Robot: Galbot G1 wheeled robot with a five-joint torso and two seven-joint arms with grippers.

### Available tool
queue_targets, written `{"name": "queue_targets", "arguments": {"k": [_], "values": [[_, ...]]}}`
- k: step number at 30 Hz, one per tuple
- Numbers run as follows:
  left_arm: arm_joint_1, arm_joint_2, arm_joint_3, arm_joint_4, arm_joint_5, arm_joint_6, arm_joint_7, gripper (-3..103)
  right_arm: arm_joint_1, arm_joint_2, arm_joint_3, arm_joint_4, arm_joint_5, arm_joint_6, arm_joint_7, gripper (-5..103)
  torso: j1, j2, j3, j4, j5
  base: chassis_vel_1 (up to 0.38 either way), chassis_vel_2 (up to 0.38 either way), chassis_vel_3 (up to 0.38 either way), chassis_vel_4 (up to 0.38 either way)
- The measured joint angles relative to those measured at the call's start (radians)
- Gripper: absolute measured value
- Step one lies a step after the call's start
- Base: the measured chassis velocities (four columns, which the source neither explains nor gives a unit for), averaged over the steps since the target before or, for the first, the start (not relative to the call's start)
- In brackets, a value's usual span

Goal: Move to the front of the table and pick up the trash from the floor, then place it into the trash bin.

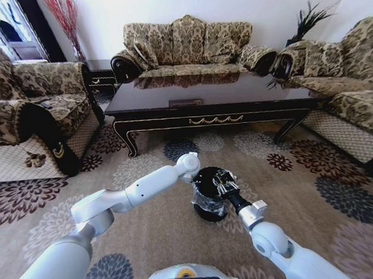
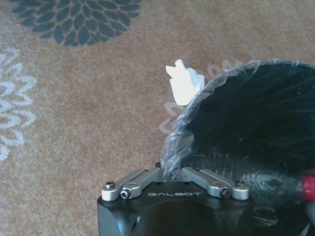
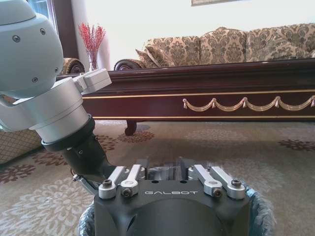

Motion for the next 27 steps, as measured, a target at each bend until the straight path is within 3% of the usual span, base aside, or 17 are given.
{"name": "queue_targets", "arguments": {"k": [2, 7, 8, 9, 11, 14, 15, 17, 27], "values": [[0.001, 0.004, 0.0, -0.004, 0.0, 0.0, 0.0, 0, -0.002, 0.001, 0.0, 0.0, -0.005, 0.002, 0.0, 36, 0.0, 0.0, 0.0, -0.0001, 0.0, 0.0, 0.0, 0.0, 0.0], [0.001, 0.021, 0.0, -0.012, 0.0, 0.0, -0.002, 0, -0.008, 0.001, -0.002, 0.012, -0.009, 0.002, 0.001, 58, 0.0, 0.0, 0.0, 0.0002, 0.0, 0.0, 0.0, 0.0, 0.0], [0.0, 0.023, 0.0, -0.013, 0.0, 0.0, -0.002, 0, -0.008, 0.0, -0.001, 0.013, -0.009, 0.002, 0.001, 58, 0.0, 0.0, 0.0, 0.0002, 0.0, 0.0, 0.0, 0.0, 0.0], [-0.001, 0.026, 0.0, -0.015, 0.0, 0.0, -0.002, 0, -0.007, -0.001, 0.003, 0.017, -0.003, 0.001, 0.003, 69, 0.0, 0.0, 0.0, 0.0, 0.0, 0.0, 0.0, 0.0, 0.0], [-0.001, 0.029, -0.001, -0.017, 0.0, 0.0, -0.003, 0, -0.006, -0.003, 0.006, 0.019, 0.002, 0.0, 0.005, 69, 0.0, 0.0, 0.0, 0.0, 0.0, 0.0, 0.0, 0.0, 0.0], [-0.001, 0.043, -0.002, -0.025, -0.002, 0.0, -0.004, 0, -0.001, -0.007, 0.015, 0.03, 0.02, -0.009, 0.007, 85, 0.0, 0.0, 0.0, 0.0, 0.0, 0.0, 0.0, 0.0, 0.0], [-0.001, 0.043, -0.002, -0.025, -0.002, 0.0, -0.004, 0, -0.001, -0.007, 0.015, 0.03, 0.02, -0.009, 0.007, 85, 0.0, 0.0, 0.0, 0.0, 0.0, 0.0, 0.0, 0.0, 0.0], [-0.001, 0.055, -0.003, -0.03, -0.002, 0.0, -0.004, 0, 0.007, -0.009, 0.02, 0.033, 0.034, -0.014, 0.013, 95, 0.0, 0.0, 0.0, 0.0001, -0.0001, 0.0, 0.0, 0.0, 0.0], [0.008, 0.134, -0.02, -0.064, 0.002, 0.0, -0.004, 0, 0.058, -0.015, 0.061, 0.011, 0.111, -0.031, 0.028, 100, 0.0, 0.0, 0.0, 0.0001, -0.0002, 0.0, 0.0, 0.0, 0.0]]}}
